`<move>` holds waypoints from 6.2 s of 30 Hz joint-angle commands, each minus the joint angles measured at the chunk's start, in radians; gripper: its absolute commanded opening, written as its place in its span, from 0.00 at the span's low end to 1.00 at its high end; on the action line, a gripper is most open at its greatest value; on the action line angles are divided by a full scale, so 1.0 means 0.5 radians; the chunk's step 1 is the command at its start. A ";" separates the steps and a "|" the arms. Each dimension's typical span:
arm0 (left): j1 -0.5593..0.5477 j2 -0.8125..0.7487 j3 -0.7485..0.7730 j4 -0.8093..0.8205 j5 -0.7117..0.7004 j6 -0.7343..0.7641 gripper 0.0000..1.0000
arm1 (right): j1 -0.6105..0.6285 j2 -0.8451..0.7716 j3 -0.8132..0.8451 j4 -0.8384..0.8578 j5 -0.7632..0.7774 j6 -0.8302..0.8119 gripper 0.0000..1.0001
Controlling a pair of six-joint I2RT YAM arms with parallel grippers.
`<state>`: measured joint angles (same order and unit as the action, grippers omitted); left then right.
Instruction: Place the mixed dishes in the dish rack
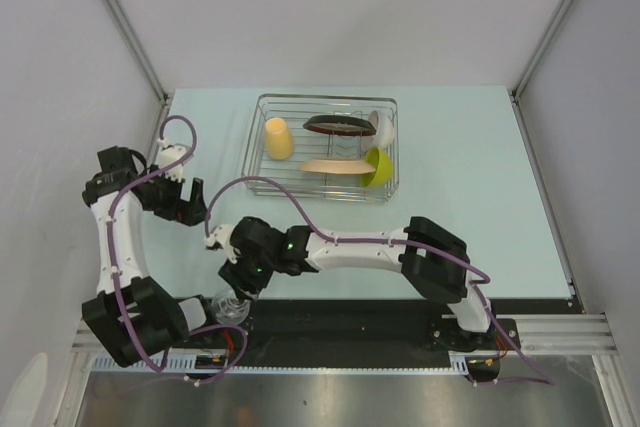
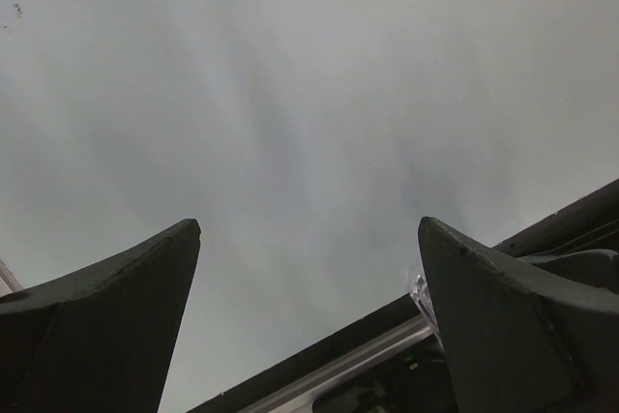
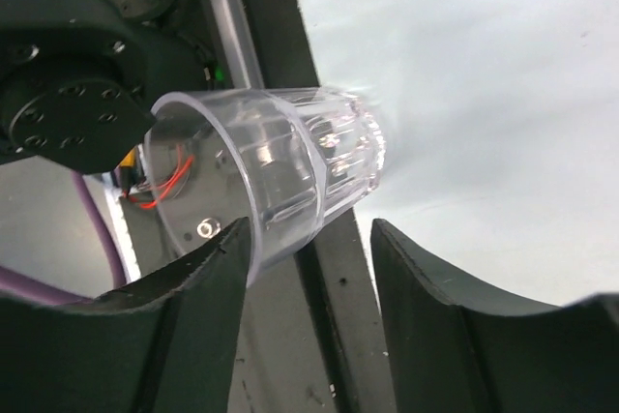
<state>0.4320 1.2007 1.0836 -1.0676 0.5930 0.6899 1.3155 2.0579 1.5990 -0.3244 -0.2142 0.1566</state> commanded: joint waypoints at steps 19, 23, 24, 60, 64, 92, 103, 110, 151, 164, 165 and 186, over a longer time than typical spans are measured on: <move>0.029 0.032 0.094 -0.003 0.182 0.038 1.00 | 0.090 0.253 0.443 -0.565 0.802 -0.258 0.12; 0.032 -0.020 0.210 -0.098 0.289 0.016 1.00 | 0.148 0.235 0.481 -0.637 1.097 -0.298 0.05; 0.032 -0.042 0.232 -0.135 0.311 0.013 1.00 | 0.158 0.226 0.465 -0.640 1.118 -0.298 0.04; 0.075 -0.174 0.563 -0.718 0.762 0.366 1.00 | -0.121 -0.400 0.064 -0.704 1.267 0.058 0.00; 0.075 -0.168 0.548 -0.691 0.759 0.357 1.00 | -0.256 -0.462 -0.154 -0.569 0.996 0.168 0.00; 0.078 -0.128 0.502 -0.626 0.832 0.314 1.00 | -0.453 -0.421 -0.234 -0.560 0.524 0.227 0.00; -0.130 -0.106 0.297 -0.792 1.661 0.415 1.00 | -1.118 -1.259 -0.878 0.635 -0.975 1.128 0.00; -0.361 -0.104 0.109 -0.792 2.053 0.455 1.00 | -1.146 -1.293 -1.286 1.694 -1.136 1.837 0.00; -0.843 -0.057 0.201 -0.773 2.269 0.476 1.00 | -0.974 -0.683 -1.253 2.750 -1.069 2.445 0.00; -0.846 0.028 0.260 -0.776 2.265 0.433 0.60 | -0.941 -0.634 -1.182 2.784 -1.047 2.457 0.00; -0.846 0.038 0.272 -0.776 2.262 0.424 0.46 | -0.938 -0.631 -1.182 2.784 -1.044 2.454 0.00; -0.640 -0.207 0.208 1.670 2.060 -1.898 0.00 | -1.158 -0.989 -1.250 1.458 -1.121 1.645 0.58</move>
<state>0.0402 1.2137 1.2396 -1.0794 1.4063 0.3454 0.7864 1.6955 0.9821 0.7780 -0.7277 1.2278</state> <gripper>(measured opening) 0.747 0.565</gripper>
